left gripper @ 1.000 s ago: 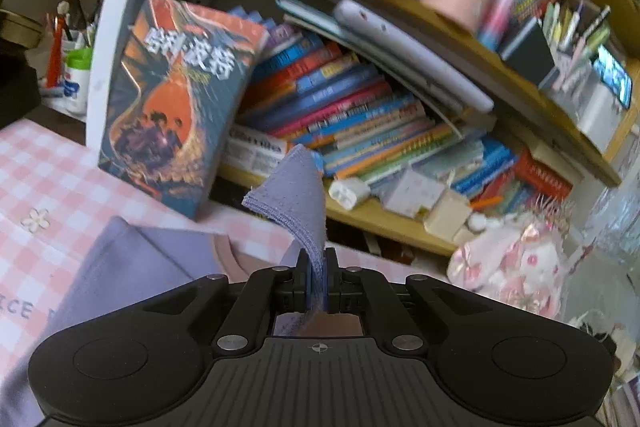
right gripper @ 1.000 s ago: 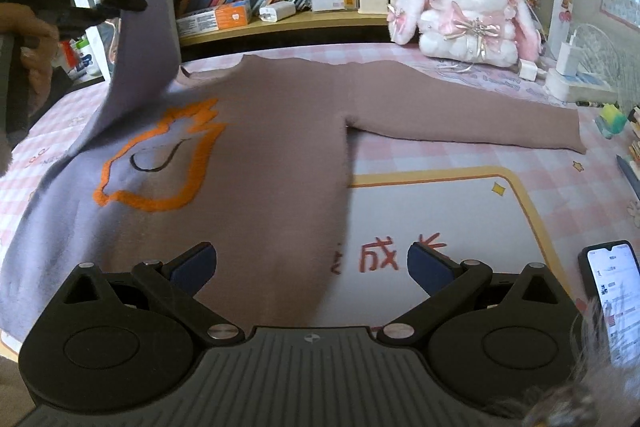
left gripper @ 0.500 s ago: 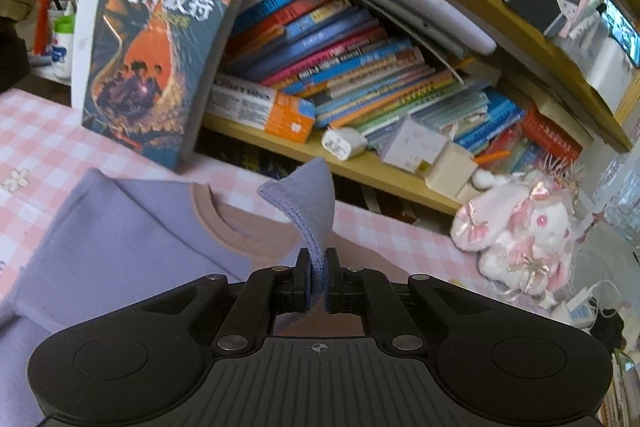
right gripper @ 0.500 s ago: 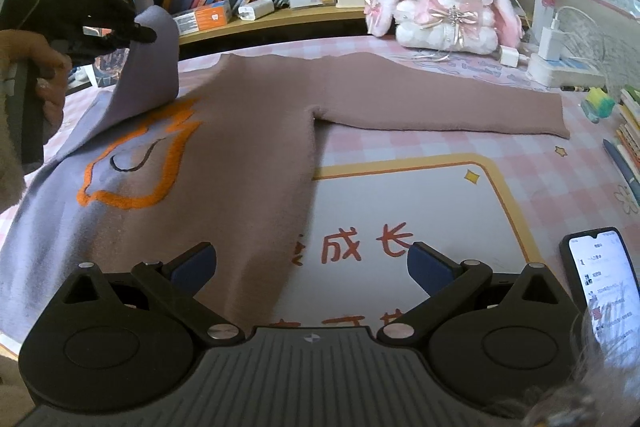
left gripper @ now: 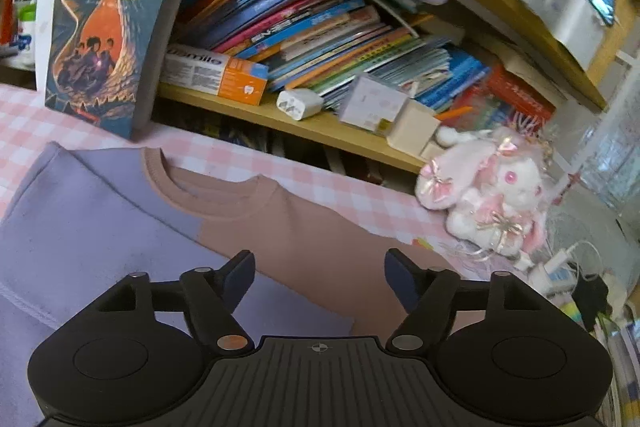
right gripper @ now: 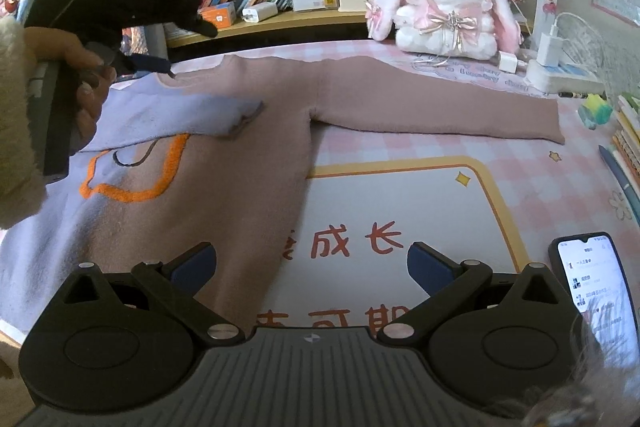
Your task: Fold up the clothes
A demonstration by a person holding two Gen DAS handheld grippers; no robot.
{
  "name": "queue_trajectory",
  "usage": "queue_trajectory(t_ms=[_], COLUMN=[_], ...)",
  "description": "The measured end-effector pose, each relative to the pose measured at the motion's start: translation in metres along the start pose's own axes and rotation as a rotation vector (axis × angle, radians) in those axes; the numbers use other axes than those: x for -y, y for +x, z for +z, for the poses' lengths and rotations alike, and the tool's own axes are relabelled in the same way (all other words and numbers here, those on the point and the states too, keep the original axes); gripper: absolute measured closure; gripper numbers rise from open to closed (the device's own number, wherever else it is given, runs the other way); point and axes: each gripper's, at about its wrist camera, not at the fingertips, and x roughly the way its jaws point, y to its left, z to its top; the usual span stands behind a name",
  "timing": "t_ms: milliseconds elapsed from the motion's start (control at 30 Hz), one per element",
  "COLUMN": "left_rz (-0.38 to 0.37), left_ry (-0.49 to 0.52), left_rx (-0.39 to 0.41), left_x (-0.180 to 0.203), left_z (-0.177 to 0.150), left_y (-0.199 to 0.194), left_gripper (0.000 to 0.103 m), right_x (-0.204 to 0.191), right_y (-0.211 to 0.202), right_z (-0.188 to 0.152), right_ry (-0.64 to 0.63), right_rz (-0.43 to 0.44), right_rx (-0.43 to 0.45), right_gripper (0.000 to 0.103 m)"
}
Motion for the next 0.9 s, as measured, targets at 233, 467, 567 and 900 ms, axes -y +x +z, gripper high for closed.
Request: queue_trajectory(t_ms=[233,467,567,900], left_rz=[0.162,0.373,0.44,0.476], left_ry=[0.144,0.143,0.101,0.085], left_rx=[-0.004,-0.01,-0.033,-0.122], left_x=[-0.026,-0.093,-0.122,-0.172], left_z=[-0.023,-0.049,-0.054,-0.075], left_y=[-0.039,-0.088,-0.103,-0.124], left_gripper=[0.024,0.021,0.02,0.015], right_x=[-0.004,-0.012,-0.014,-0.021], right_y=[0.005,0.011,0.012,0.009], right_z=[-0.001,-0.003,-0.004,-0.009], right_ry=[-0.012,-0.005,0.013,0.102], right_rz=[0.033,0.034,0.023,-0.056], right_rx=[-0.013,-0.038,-0.046,-0.077], right_gripper=[0.0,0.0,0.0,0.0])
